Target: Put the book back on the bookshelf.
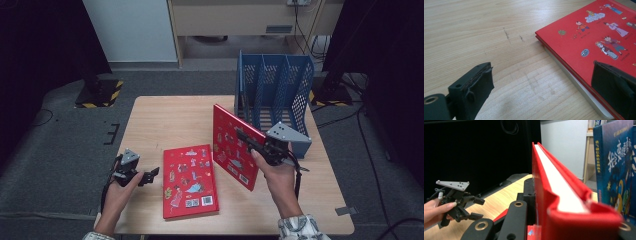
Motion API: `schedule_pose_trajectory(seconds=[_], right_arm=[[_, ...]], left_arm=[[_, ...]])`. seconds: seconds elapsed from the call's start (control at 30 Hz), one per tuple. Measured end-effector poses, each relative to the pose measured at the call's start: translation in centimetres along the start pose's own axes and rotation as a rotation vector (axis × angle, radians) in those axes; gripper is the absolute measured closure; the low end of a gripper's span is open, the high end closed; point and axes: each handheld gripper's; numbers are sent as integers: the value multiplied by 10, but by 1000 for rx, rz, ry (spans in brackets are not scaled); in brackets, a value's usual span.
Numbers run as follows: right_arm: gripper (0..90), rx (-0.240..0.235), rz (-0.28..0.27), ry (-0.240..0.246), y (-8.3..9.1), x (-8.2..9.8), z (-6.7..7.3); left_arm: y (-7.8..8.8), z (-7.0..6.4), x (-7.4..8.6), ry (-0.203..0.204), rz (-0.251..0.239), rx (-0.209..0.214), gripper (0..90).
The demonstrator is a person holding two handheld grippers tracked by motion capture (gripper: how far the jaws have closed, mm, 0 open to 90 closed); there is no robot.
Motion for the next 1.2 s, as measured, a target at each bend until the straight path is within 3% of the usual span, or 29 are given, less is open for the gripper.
schedule_pose_trajectory(seconds=[0.83, 1.2], right_arm=[[797, 17, 15, -17, 14, 15, -9], [798, 36, 16, -28, 36, 20, -11]], left_arm=[[-1, -1, 0, -10, 9, -3, 32], [0, 0, 0, -7, 10, -11, 29]])
Point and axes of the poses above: each handheld gripper's, and its own axes: y roughly backward along the jaws, x roughly out of its underside, z roughly to its left, and after that the axes turned 13 degrees about z, right-handed
